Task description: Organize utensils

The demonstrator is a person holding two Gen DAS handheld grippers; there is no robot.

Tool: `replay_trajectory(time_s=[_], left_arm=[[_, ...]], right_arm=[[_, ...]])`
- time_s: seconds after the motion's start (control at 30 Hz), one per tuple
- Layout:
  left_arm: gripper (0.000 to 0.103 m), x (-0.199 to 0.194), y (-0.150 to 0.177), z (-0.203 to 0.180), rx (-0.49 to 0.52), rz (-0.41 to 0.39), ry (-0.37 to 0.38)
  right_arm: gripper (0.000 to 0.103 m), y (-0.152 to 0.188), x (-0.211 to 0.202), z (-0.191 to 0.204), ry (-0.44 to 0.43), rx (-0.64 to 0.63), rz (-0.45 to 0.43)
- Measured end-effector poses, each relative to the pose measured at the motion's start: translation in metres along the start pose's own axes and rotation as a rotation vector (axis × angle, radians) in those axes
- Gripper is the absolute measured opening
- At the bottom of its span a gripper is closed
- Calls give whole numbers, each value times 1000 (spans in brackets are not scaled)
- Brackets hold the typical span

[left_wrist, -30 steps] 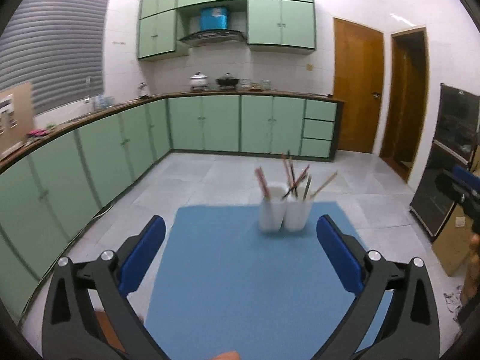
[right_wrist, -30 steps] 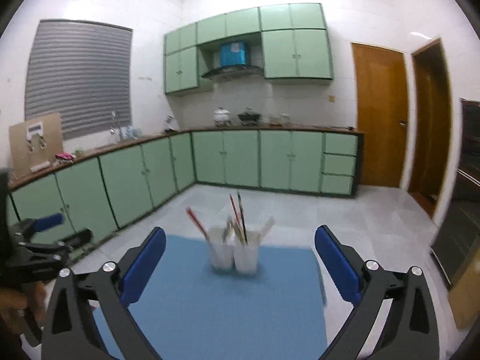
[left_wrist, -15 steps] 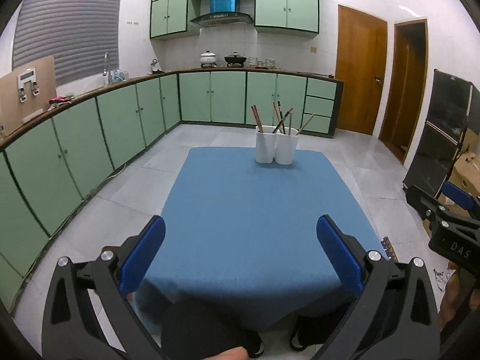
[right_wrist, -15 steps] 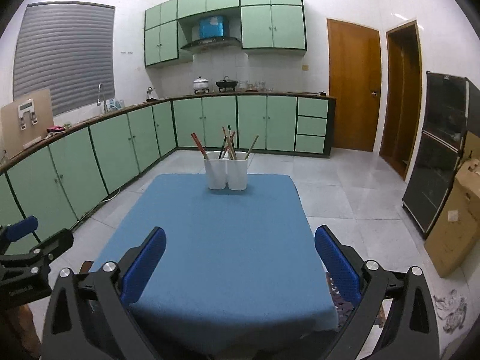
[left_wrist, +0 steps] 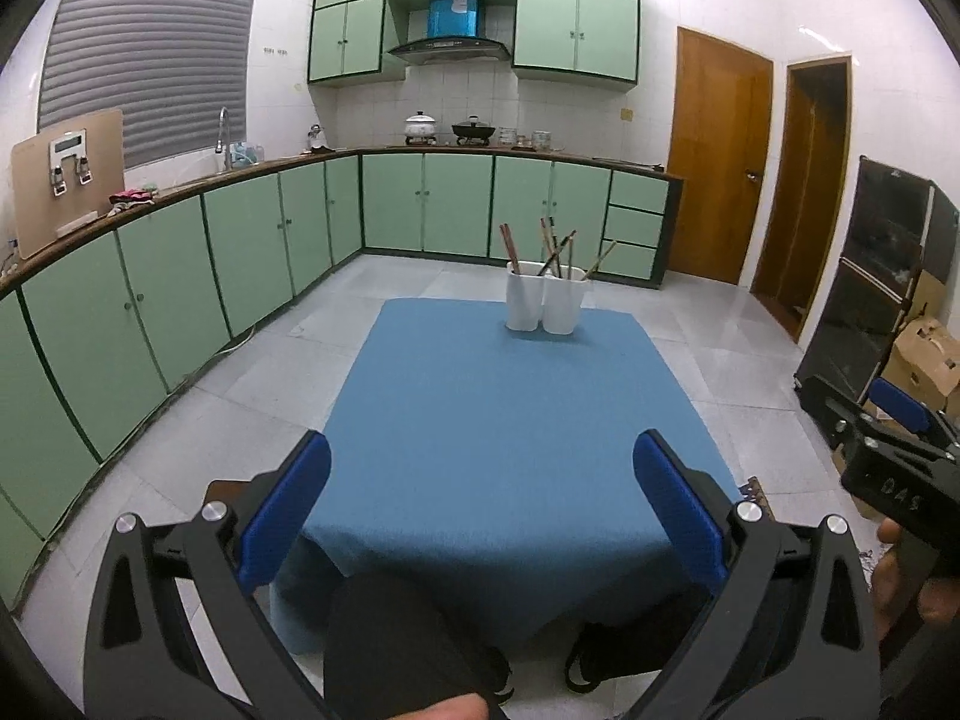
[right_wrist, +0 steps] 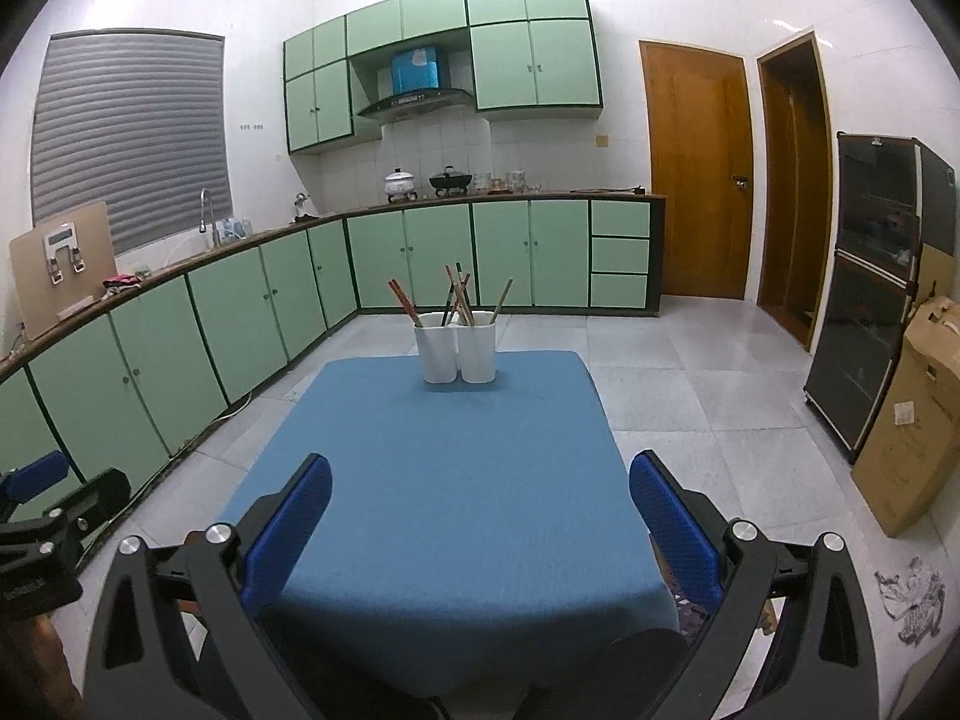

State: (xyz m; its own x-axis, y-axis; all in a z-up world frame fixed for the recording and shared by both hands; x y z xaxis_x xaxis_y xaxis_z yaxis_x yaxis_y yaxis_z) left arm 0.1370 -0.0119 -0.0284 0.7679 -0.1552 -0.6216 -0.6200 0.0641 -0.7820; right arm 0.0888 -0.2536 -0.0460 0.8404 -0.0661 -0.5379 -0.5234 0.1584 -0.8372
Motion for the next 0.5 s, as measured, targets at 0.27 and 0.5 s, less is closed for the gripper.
replay_trajectory(time_s=[0.27,0.5], left_arm=[[98,3,-1,-2,3,-2,-16],[98,6,2,-2,-18,17,15]], right_arm=[[97,-1,-4,2,11,-12,-17],[97,0,-5,3,21,-18,-21]])
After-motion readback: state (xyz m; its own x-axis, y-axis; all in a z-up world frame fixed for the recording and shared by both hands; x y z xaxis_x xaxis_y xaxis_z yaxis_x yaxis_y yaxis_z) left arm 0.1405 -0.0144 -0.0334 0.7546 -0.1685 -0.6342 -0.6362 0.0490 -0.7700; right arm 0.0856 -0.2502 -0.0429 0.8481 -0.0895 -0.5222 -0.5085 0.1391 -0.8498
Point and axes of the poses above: each gripper's, at about its wrist camera, not at the fingertips, and x roughly the way its jaws point, z to its left, y to its underside, the point moved 1 cm from there along x, roughly the way its jaws point, and after that the axes turned 8 degrees about z, right-handed, at the moved point
